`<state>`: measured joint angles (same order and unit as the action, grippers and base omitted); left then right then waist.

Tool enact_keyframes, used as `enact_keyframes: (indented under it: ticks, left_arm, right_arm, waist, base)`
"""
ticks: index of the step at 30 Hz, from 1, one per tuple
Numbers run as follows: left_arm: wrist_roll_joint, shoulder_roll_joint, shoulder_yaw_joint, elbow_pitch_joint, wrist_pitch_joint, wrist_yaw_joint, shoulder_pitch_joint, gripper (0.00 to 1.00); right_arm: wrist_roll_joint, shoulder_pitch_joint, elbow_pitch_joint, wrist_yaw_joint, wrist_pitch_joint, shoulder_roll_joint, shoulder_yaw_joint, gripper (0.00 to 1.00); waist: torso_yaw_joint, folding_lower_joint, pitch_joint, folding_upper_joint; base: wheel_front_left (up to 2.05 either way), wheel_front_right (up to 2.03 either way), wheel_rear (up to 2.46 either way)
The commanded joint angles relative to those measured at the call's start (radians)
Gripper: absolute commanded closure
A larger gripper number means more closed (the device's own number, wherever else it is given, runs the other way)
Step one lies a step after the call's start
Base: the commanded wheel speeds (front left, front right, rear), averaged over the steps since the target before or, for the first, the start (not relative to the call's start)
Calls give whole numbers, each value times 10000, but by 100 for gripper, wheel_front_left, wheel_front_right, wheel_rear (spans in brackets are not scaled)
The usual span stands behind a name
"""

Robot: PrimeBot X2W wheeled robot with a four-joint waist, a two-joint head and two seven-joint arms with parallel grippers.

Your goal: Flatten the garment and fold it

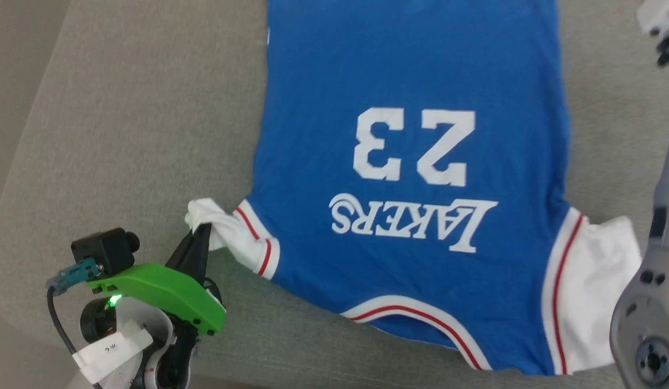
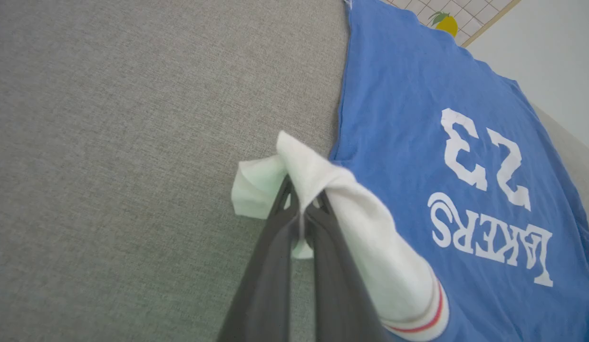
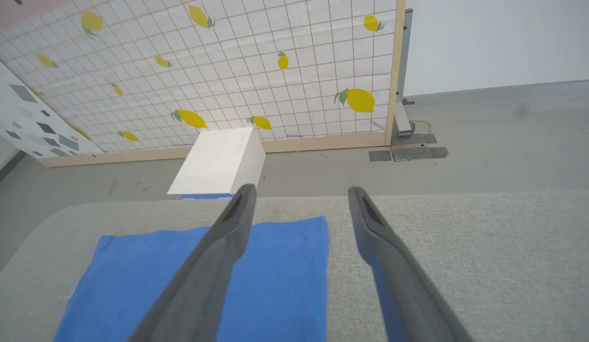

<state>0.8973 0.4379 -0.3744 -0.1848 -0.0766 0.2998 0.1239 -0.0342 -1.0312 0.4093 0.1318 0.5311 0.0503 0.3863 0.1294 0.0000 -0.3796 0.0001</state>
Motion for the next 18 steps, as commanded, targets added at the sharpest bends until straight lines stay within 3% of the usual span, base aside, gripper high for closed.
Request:
enact_keyframes:
  ticks: [1, 10, 18]
  left_arm:
    - [-82, -40, 1, -169, 81, -78, 192, 100]
    - [55, -193, -102, -1158, 291, -434, 209, 100]
    - [70, -177, -290, -1781, 267, -610, 142, 100]
  right_arm:
    - [713, -481, 163, -11, 356, -1, 82, 0]
    - [4178, -2124, 505, -11, 3680, 1, 1, 0]
    - [5383, -2113, -225, -11, 5288, 483, -249, 0]
  waist:
    - [1210, 0, -1639, -1]
    - [1796, 0, -2837, -1]
    - [2060, 0, -3427, -1]
  base:
    - [0, 0, 0]
    - [0, 0, 0]
    - [0, 0, 0]
